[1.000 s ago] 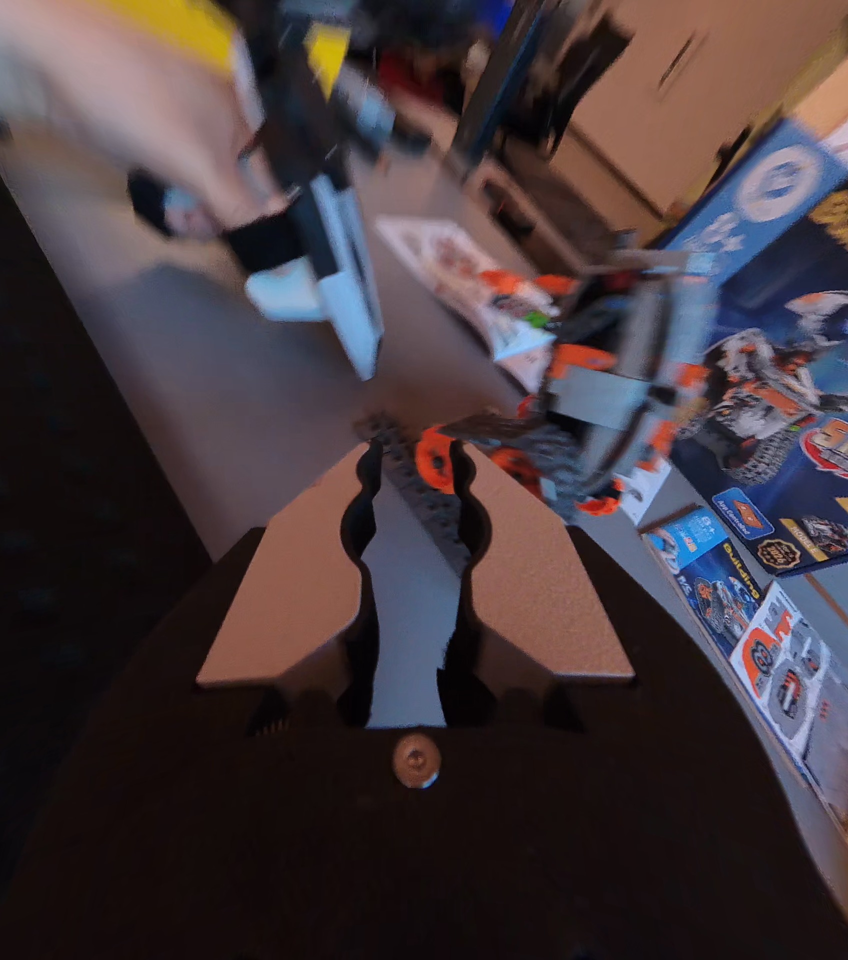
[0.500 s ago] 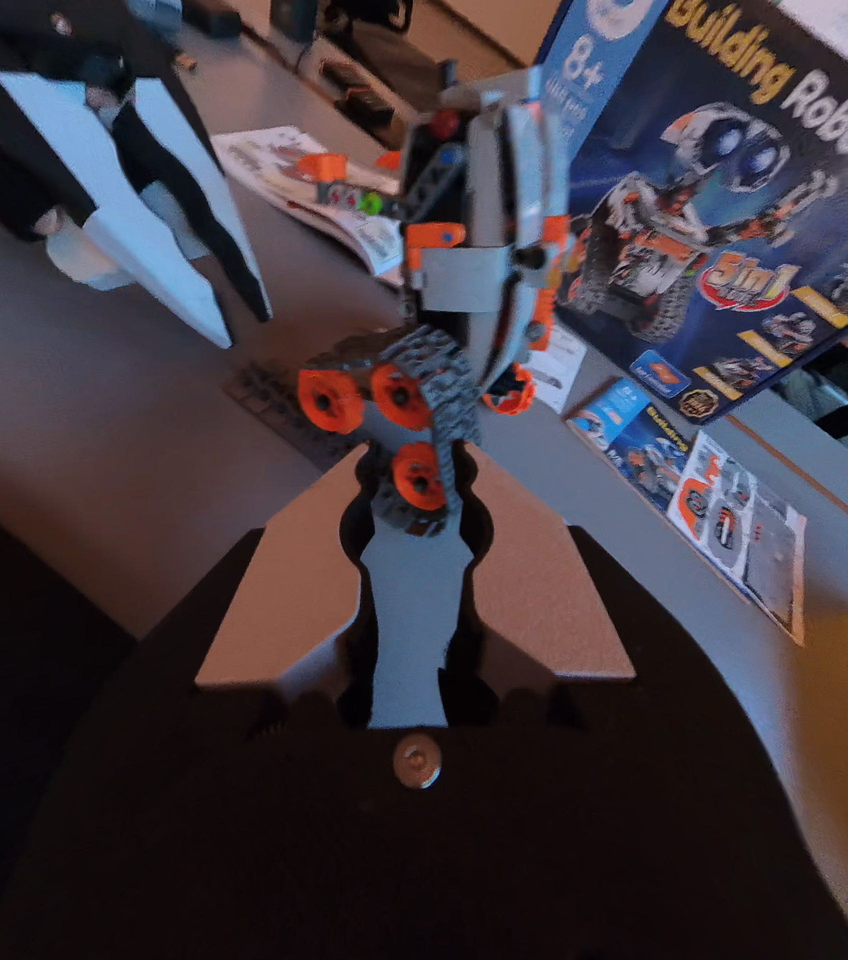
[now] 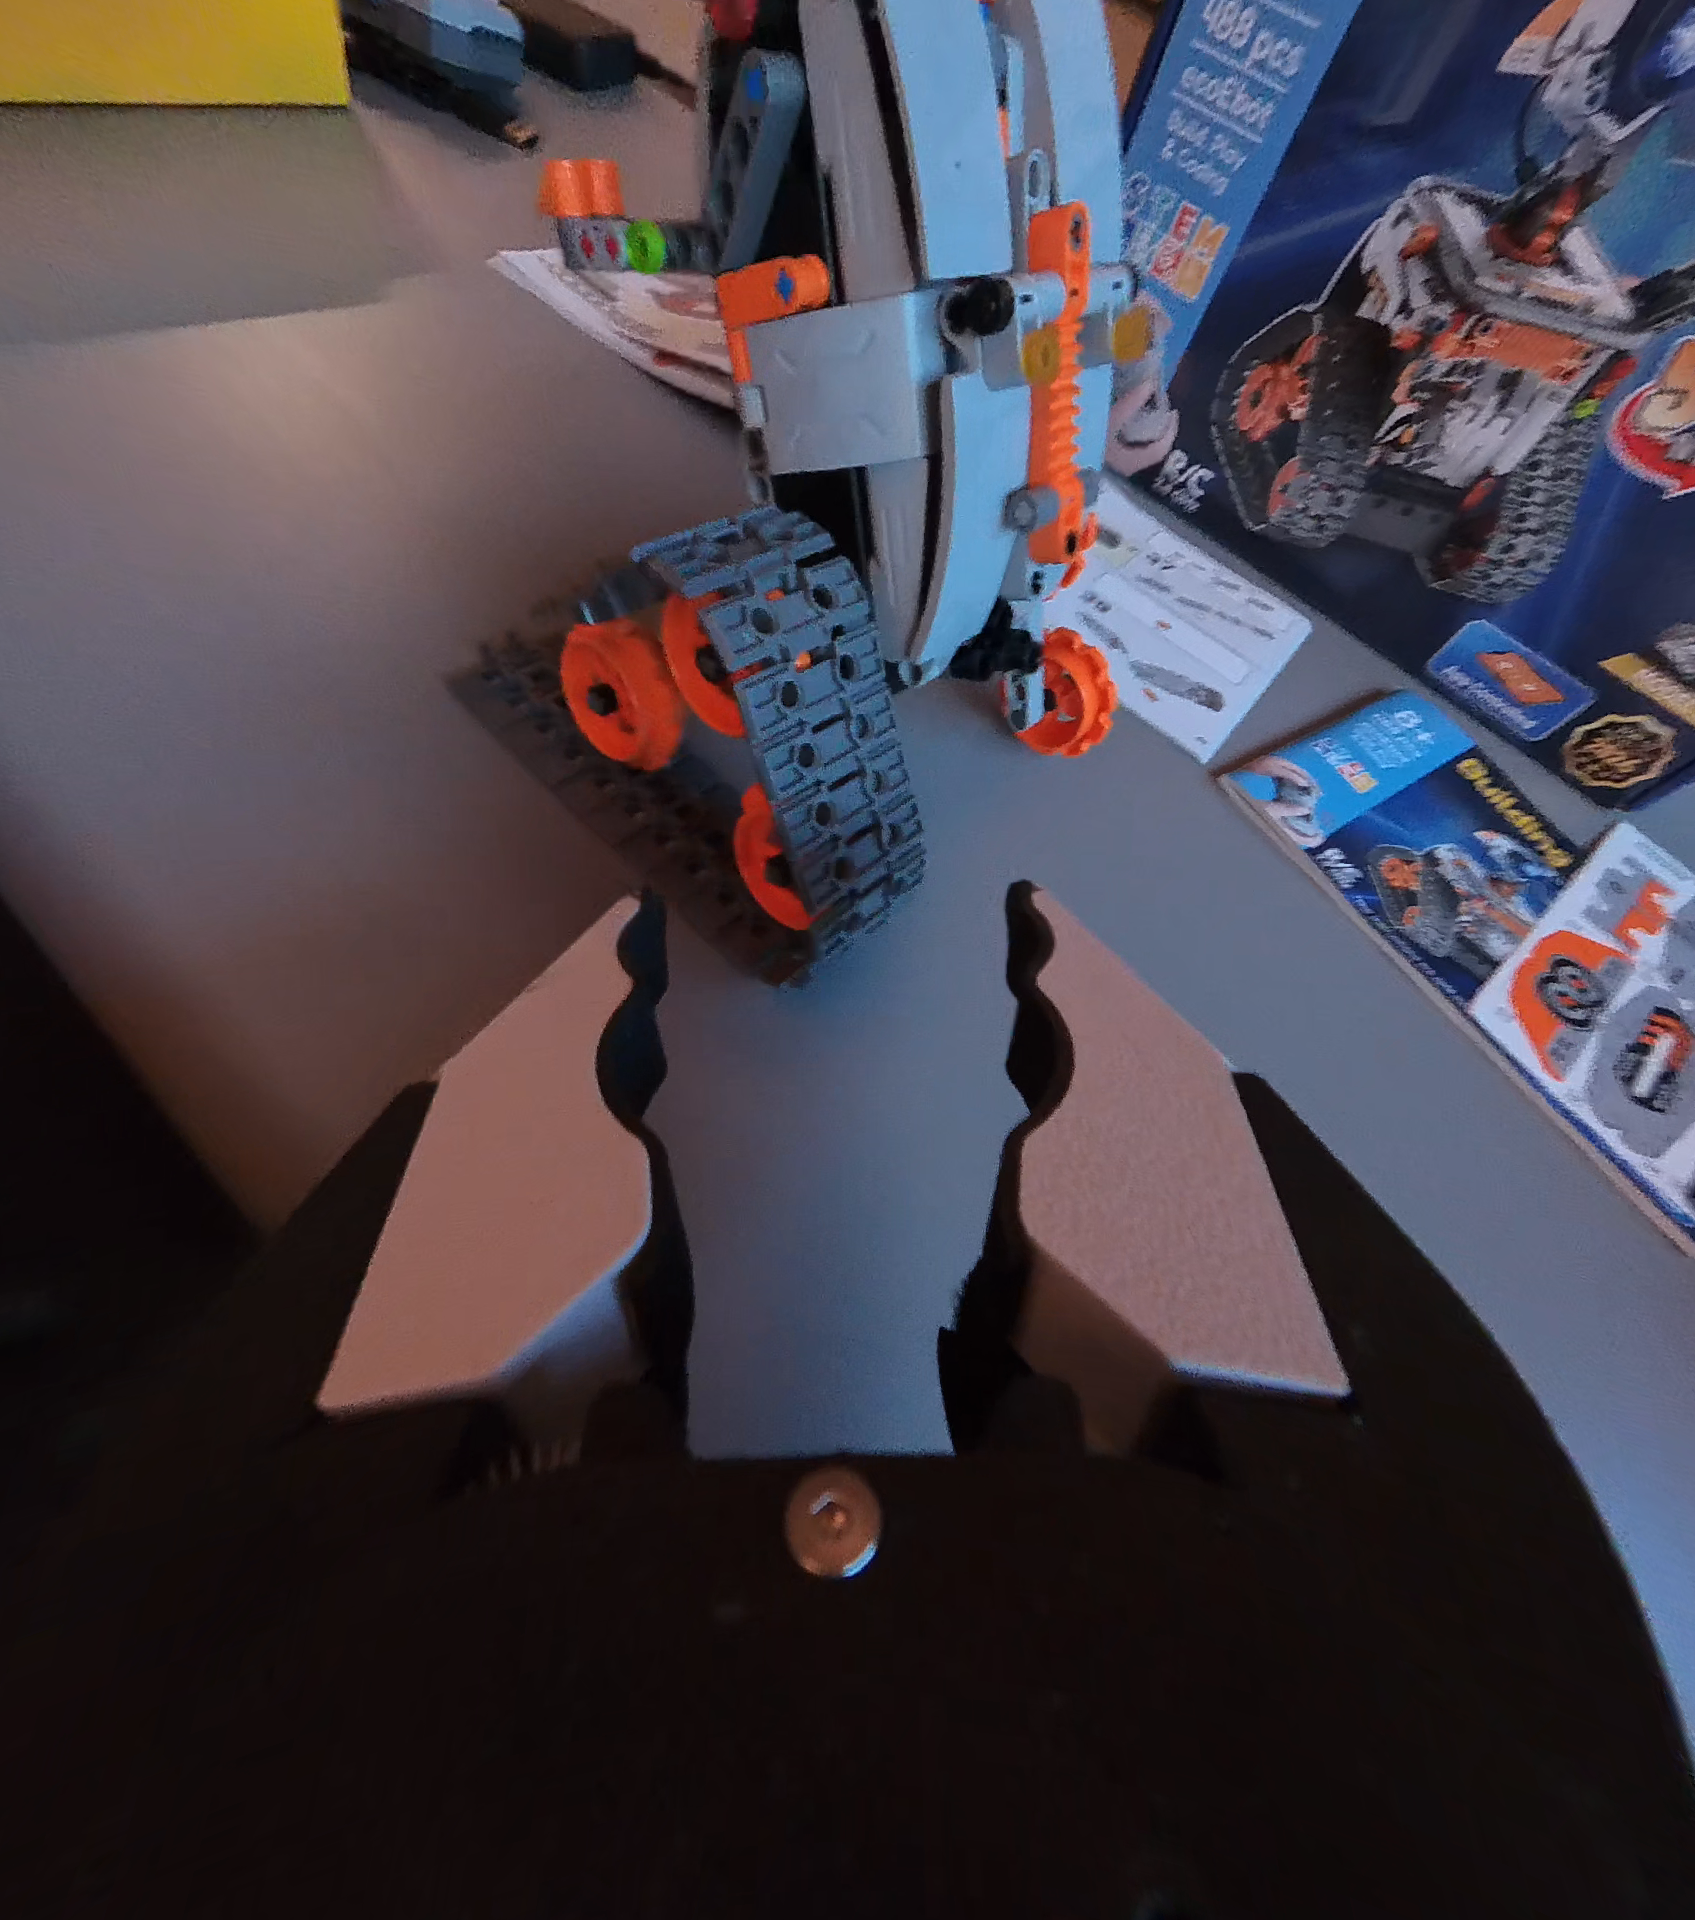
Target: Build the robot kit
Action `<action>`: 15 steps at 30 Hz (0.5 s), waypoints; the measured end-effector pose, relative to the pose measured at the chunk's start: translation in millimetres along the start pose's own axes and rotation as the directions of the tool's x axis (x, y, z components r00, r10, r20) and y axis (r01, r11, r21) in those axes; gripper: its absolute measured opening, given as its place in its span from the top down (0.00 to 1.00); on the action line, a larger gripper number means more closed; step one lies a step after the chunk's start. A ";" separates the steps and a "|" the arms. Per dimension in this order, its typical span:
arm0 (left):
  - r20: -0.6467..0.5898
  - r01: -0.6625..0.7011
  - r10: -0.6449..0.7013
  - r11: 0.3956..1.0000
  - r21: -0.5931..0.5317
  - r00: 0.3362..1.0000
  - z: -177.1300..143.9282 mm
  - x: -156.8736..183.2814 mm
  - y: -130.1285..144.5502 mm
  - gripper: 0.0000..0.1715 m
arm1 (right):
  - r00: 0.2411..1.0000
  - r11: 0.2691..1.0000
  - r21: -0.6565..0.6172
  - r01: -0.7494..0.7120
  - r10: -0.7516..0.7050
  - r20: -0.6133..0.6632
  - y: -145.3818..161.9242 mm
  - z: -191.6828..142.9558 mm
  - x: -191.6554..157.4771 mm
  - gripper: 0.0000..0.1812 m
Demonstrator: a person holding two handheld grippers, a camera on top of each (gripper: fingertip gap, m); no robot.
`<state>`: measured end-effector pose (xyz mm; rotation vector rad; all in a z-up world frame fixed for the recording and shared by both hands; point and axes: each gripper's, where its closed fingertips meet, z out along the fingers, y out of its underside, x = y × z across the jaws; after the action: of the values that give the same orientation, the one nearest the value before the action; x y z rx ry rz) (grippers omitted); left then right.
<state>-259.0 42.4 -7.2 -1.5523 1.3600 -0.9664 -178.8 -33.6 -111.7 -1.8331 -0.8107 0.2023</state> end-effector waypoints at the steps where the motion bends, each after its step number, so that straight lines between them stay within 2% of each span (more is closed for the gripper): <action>1: -0.005 -0.015 0.015 0.999 -0.043 1.000 11.2 -1.3 3.4 0.41 | 0.999 1.000 0.011 0.022 -0.021 -0.031 -0.5 -1.2 3.7 0.64; 4: -0.016 -0.064 0.062 0.992 -0.106 0.998 32.2 0.4 11.1 0.43 | 0.997 0.997 0.057 0.061 -0.057 -0.057 -2.7 -2.8 3.7 0.66; 7: 0.002 -0.083 0.084 0.985 -0.150 0.996 40.9 -0.4 21.8 0.47 | 0.994 0.995 0.029 0.100 -0.099 -0.039 1.4 0.8 -1.9 0.67; 12: 0.046 -0.068 0.077 0.984 -0.163 0.996 36.7 -2.1 24.2 0.47 | 0.989 0.987 -0.064 0.146 -0.148 -0.015 17.2 9.9 -6.8 0.67; 15: 0.089 -0.046 0.063 0.982 -0.181 0.994 30.9 -2.5 27.1 0.47 | 0.990 0.987 -0.065 0.143 -0.144 -0.004 18.6 10.4 -8.0 0.67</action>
<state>-240.0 46.2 -43.5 -1.6627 1.4462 -0.7442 -181.9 -34.2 -134.2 -1.8262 -0.9494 0.0766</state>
